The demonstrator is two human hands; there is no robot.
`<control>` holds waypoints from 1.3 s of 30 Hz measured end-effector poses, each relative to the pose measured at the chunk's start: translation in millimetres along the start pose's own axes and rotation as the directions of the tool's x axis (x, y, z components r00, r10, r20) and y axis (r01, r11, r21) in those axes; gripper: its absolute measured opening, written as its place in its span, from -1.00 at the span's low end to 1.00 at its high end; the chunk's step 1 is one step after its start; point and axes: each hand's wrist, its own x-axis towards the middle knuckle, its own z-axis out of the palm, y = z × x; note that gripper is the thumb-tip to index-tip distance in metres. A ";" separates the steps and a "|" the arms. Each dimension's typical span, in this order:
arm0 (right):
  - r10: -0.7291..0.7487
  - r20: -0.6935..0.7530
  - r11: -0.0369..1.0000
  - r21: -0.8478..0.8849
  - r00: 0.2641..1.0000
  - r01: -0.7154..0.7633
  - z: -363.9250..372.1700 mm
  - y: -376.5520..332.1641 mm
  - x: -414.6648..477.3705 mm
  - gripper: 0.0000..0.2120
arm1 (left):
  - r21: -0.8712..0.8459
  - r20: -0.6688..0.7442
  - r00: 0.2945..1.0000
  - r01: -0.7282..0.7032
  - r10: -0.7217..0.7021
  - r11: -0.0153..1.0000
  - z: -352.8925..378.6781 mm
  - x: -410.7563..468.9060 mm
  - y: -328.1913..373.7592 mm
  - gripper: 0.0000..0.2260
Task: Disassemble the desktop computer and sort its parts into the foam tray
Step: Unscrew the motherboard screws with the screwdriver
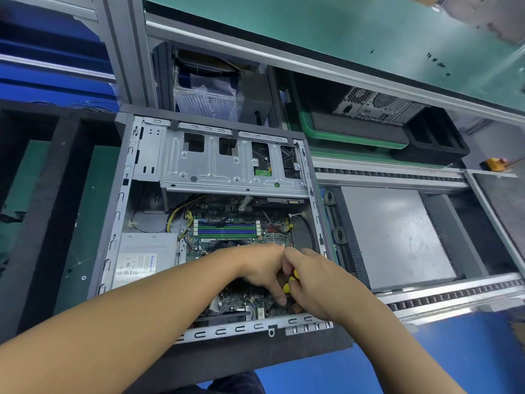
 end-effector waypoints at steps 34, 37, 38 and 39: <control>0.074 -0.191 0.996 0.068 0.979 -0.062 -26.2 14.2 -9.9 -0.84 | 0.148 0.073 0.997 -0.012 0.001 0.989 -13.7 -5.3 -3.5 -0.24; 0.091 -0.251 0.991 0.120 0.964 -0.062 -37.2 20.7 -11.2 -0.79 | 0.198 0.078 0.997 -0.038 0.023 0.979 -13.8 -7.5 -7.3 -0.21; 0.102 -0.276 0.988 0.143 0.956 -0.064 -39.5 22.1 -11.5 -0.79 | 0.213 0.068 0.997 -0.049 0.035 0.976 -12.5 -7.6 -8.3 -0.21; 0.113 -0.301 0.984 0.165 0.947 -0.065 -41.5 23.2 -11.3 -0.79 | 0.219 0.056 0.998 -0.053 0.042 0.974 -11.1 -6.7 -9.4 -0.22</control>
